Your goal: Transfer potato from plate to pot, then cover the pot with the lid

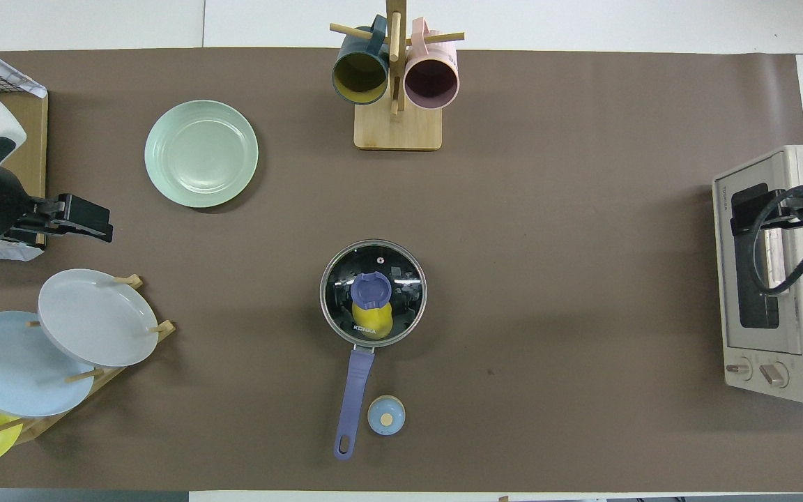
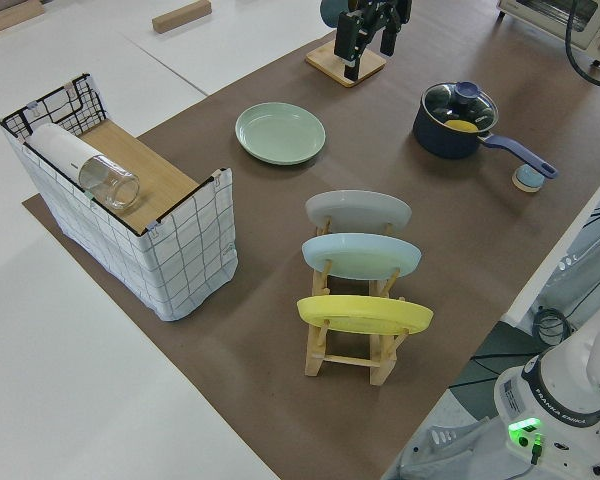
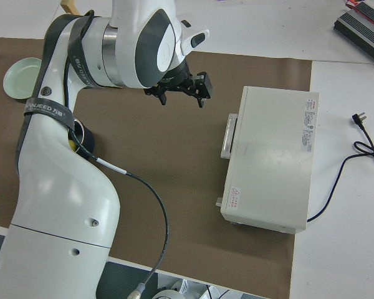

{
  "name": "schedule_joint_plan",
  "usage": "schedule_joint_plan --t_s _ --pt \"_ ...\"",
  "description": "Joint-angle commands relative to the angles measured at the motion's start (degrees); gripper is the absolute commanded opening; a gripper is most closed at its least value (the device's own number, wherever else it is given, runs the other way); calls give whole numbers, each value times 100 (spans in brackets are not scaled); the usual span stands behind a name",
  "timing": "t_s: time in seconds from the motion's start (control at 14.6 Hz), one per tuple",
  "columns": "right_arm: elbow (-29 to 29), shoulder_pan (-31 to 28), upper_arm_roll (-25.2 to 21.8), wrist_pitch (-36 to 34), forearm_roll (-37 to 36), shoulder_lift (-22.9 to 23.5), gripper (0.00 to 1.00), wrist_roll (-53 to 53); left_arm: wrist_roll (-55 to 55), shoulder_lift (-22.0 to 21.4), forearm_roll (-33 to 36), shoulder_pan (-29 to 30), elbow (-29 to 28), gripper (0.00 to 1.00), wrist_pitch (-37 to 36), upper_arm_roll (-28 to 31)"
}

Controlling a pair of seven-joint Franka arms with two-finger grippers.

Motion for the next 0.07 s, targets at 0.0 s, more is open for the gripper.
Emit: schedule_joint_plan --t_s 0.0 --pt "27 -106 41 69 123 0 100 -165 -74 -15 108 6 -2 100 -8 -8"
